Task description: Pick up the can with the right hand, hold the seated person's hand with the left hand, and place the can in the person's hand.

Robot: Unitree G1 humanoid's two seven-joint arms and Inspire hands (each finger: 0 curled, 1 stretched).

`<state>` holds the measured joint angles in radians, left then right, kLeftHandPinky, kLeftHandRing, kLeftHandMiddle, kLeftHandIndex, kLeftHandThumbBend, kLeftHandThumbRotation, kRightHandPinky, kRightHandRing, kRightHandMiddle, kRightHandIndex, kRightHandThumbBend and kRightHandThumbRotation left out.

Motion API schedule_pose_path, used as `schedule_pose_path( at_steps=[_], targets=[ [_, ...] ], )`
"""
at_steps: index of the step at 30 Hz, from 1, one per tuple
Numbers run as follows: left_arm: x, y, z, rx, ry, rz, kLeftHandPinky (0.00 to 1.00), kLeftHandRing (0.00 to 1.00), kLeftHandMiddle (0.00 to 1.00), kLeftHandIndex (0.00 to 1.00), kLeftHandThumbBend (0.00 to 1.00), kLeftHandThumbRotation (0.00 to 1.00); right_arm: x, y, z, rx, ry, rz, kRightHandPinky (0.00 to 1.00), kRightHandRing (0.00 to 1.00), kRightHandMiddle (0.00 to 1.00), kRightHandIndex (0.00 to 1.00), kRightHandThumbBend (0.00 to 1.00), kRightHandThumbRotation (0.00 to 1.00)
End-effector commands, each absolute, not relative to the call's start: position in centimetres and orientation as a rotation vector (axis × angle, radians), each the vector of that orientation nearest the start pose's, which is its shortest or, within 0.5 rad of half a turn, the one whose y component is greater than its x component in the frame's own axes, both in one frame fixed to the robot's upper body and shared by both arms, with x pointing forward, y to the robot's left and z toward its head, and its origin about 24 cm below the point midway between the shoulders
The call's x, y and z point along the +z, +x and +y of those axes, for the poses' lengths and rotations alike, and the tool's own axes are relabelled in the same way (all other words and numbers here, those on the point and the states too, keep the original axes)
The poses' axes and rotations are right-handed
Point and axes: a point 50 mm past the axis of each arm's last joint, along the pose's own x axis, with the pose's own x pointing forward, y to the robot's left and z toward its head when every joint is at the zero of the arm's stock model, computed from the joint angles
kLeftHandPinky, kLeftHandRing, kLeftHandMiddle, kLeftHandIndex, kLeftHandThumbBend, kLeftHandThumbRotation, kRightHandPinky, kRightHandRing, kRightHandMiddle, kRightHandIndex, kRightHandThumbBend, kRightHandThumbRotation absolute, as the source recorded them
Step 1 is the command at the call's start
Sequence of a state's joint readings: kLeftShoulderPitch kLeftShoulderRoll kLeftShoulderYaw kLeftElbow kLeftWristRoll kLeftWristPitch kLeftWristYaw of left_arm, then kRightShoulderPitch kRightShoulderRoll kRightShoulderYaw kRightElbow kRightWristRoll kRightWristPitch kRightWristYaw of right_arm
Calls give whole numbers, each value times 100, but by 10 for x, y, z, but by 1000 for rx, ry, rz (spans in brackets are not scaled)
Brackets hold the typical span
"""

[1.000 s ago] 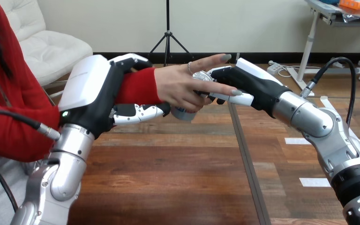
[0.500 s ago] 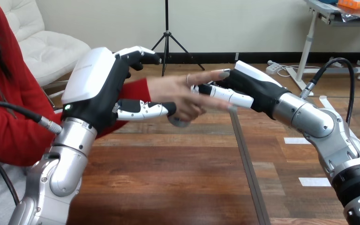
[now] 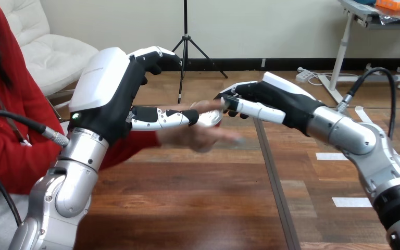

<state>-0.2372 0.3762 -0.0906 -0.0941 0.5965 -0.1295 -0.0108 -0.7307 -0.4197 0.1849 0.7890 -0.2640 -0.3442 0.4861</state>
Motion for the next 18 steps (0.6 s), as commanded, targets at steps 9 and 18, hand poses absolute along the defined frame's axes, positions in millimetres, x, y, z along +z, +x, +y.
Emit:
schedule_pose_path(
  at_steps=[9,18],
  targets=[
    [160,285,162,-73,978,-563,57,69,72,68,87,38,117,369,-192,562,-781,-94,73,76,76,78,77,100],
    [158,284,163,-75,968,-562,56,68,72,67,85,38,113,366,-202,544,-785,-68,72,76,77,79,80,100]
  ],
)
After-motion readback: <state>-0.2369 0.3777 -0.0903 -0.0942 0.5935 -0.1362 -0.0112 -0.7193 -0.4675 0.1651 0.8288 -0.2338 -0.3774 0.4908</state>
